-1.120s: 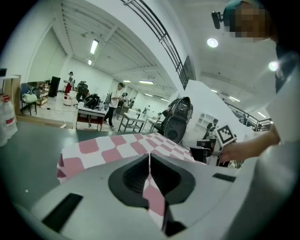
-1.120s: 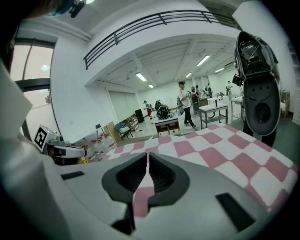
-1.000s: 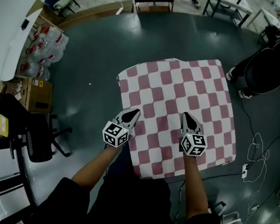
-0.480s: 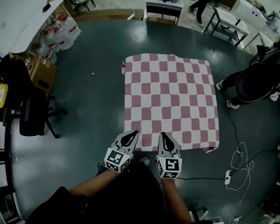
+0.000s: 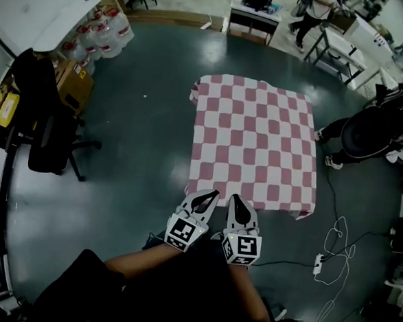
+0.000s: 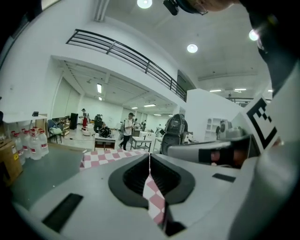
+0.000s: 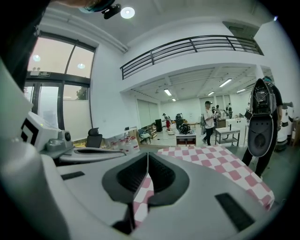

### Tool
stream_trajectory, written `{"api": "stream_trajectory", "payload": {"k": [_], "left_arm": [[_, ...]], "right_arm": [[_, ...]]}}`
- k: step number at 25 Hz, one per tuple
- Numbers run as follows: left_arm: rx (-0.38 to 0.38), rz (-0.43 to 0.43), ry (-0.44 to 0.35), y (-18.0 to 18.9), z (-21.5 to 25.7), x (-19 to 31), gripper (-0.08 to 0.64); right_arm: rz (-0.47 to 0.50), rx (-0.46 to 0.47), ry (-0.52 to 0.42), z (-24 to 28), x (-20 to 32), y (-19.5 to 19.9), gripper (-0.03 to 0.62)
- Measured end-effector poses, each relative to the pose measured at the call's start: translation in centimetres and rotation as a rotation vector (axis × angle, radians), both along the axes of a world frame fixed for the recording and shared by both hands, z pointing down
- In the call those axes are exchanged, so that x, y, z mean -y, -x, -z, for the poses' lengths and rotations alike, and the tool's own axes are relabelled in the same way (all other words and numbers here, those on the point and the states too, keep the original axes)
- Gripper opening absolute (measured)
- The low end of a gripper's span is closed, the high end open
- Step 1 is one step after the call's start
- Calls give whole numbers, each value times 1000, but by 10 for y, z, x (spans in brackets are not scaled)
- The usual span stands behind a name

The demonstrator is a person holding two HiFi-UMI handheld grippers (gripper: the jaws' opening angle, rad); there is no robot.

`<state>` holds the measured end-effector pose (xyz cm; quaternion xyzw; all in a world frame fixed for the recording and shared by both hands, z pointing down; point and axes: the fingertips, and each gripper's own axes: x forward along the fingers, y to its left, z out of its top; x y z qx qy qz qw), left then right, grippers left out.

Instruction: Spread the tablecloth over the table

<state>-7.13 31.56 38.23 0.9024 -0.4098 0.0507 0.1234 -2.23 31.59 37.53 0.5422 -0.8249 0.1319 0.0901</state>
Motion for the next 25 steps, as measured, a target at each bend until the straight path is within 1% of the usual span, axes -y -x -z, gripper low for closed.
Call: {"api": "stream_trajectory", "payload": {"k": [3, 5, 9, 13, 19, 25], "left_arm": [[-15, 68, -42, -8, 21, -9, 20], [-24, 106, -63, -20, 29, -13, 20], [-2, 120, -114, -52, 39, -23, 20], [6, 130, -160, -75, 50, -24, 20], [4, 155, -168, -96, 51, -25, 20], [18, 171, -164, -105, 48, -29, 20]], "right_arm": [[24, -15, -33, 10, -10, -15, 17], [38, -30, -54, 17, -13, -29, 17], [47, -51, -78, 27, -20, -58, 17], [62, -61, -94, 32, -24, -78, 17], [79, -62, -107, 33, -23, -101, 17], [128, -56, -103, 30, -31, -99, 17]]}}
